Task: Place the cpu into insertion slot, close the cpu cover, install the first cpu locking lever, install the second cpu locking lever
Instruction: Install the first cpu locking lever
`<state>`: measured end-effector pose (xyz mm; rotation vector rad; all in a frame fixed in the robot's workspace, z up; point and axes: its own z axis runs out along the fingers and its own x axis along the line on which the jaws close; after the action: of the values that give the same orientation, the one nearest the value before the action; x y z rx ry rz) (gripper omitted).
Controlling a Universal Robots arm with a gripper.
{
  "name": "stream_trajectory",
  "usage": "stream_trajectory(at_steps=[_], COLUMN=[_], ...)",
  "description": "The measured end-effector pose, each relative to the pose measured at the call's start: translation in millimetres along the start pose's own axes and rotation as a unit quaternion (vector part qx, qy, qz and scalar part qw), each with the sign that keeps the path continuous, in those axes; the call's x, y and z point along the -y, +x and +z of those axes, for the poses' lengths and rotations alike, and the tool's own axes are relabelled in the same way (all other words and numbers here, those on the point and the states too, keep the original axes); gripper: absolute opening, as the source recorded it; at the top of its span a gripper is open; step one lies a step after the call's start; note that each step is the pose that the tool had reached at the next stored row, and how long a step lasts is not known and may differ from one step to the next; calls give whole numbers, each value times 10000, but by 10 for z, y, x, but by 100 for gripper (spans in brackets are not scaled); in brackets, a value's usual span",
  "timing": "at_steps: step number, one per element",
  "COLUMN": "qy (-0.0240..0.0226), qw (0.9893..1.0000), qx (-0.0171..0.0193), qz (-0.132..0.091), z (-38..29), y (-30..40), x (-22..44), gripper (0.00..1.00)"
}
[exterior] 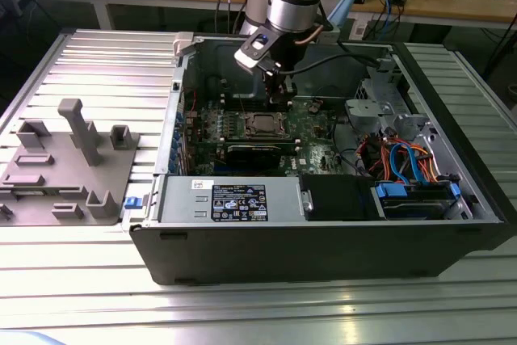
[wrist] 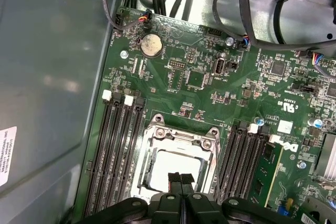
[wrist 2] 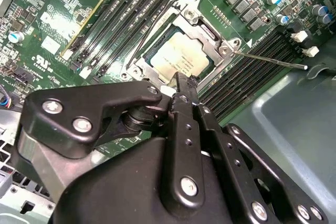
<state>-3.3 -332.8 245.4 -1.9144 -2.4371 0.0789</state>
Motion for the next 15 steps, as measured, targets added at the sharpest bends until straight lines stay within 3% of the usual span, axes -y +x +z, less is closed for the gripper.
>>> stream_trajectory(at_steps=[15], qy=[0], qw=[9998], qx=[14], qz=[-208], z=[0], y=[0], x=[0], gripper=[11])
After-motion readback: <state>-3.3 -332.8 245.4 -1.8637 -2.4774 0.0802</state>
